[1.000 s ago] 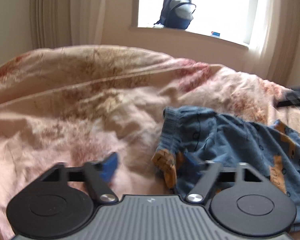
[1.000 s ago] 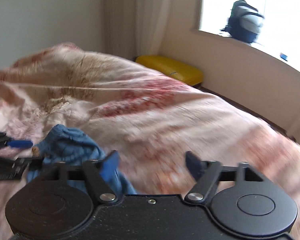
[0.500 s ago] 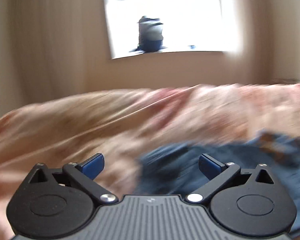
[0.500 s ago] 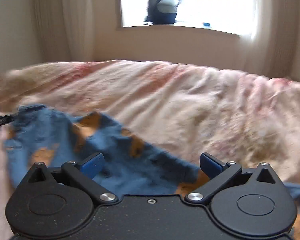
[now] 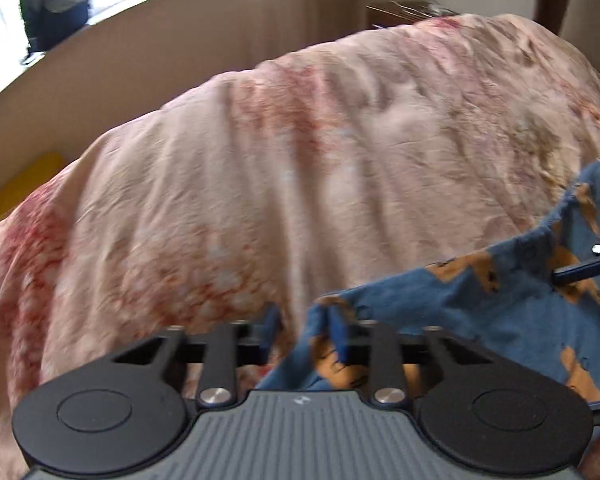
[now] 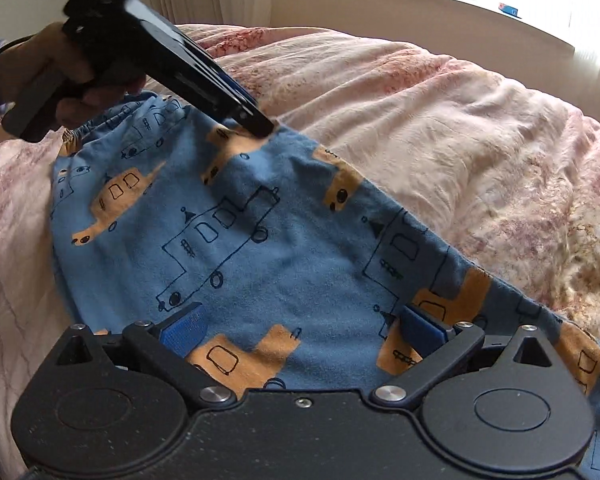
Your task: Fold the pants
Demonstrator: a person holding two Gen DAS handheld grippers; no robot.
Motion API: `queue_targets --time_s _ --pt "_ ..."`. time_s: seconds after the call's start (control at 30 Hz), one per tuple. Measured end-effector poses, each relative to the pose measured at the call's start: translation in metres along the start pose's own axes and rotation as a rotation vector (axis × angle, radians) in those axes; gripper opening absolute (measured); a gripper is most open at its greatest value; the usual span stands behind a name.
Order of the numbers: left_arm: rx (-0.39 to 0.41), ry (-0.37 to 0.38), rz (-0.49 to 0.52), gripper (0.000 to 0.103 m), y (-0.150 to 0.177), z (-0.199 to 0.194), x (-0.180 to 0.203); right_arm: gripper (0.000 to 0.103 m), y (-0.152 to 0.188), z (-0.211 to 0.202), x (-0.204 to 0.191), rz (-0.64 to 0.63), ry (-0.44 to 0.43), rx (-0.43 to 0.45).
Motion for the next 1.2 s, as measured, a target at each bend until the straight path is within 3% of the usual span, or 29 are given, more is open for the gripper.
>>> queue_targets --time_s 0.03,0.23,0.33,0.37,0.43,0.47,0.5,0.53,0.63,0.67,0.73,0.83,0.9,1.0,1.1,1.17,1.2 --pt "-0.001 0.027 -0.006 0.006 -0.004 -0.002 0.0 0.102 0.001 -0.002 0.001 0.0 -0.002 0.0" --pt "-0.005 -0.074 0.047 0.008 -0.008 -0.012 0.013 0.102 0.003 -0.001 -0.001 -0.01 0.004 -0.003" --pt "-0.019 -0.105 0.004 0.026 -0.011 -0.011 0.01 0.102 0.004 -0.001 -0.001 -0.007 0.007 -0.004" --pt "-0.027 -0.092 -0.021 0.041 -0.015 -0.01 0.007 0.102 0.005 -0.002 -0.001 -0.006 0.008 -0.004" --pt "-0.037 -0.072 -0.044 0.047 -0.016 -0.01 0.005 0.102 0.005 -0.002 0.0 -0.002 0.008 -0.004" --pt "-0.045 -0.083 -0.031 0.044 -0.016 -0.008 0.007 0.102 0.004 -0.002 0.0 0.001 0.008 -0.004" --pt "-0.049 -0.11 -0.004 0.018 -0.014 -0.005 0.01 0.102 0.004 -0.002 0.0 0.005 0.008 -0.003" --pt "-0.05 -0.164 0.033 0.003 -0.013 0.001 0.015 0.102 0.004 -0.001 0.001 0.01 0.007 -0.002" --pt "-0.065 -0.435 0.048 0.0 -0.014 0.022 0.02 0.102 0.005 0.004 0.002 0.0 0.007 -0.014" --pt "-0.067 -0.48 0.023 0.0 -0.015 0.027 0.017 0.102 0.006 0.003 0.002 -0.01 0.005 -0.016" --pt "-0.04 -0.481 -0.082 0.0 -0.019 0.023 0.01 0.102 0.008 -0.001 0.005 -0.029 0.009 -0.029" --pt "0.044 -0.398 -0.252 0.022 -0.02 -0.005 0.008 0.102 0.016 -0.015 0.016 -0.059 0.025 -0.06" --pt "0.119 -0.349 -0.277 0.071 -0.017 -0.027 0.019 0.102 0.024 -0.028 0.029 -0.077 0.076 -0.095" --pt "0.229 -0.254 -0.211 0.081 -0.007 -0.048 0.053 0.102 0.045 -0.048 0.055 -0.095 0.139 -0.114" --pt "0.226 -0.164 -0.118 0.087 0.006 -0.039 0.095 0.102 0.077 -0.069 0.099 0.038 0.109 -0.079" --pt "0.183 -0.188 -0.027 0.087 0.016 -0.018 0.126 0.102 0.1 -0.081 0.119 0.056 0.138 -0.031" --pt "0.15 -0.252 0.019 0.086 0.02 -0.004 0.138 0.102 0.112 -0.086 0.128 0.05 0.182 -0.01"
Point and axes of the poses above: each gripper's, at about its wrist camera, not at the fingertips, and z roughly the way its jaws point, x to its right, y to its underside, the point moved 1 cm from there along z, roughly the way its jaws point, and after that the axes turned 4 degrees about -x, right-handed, at the moved point
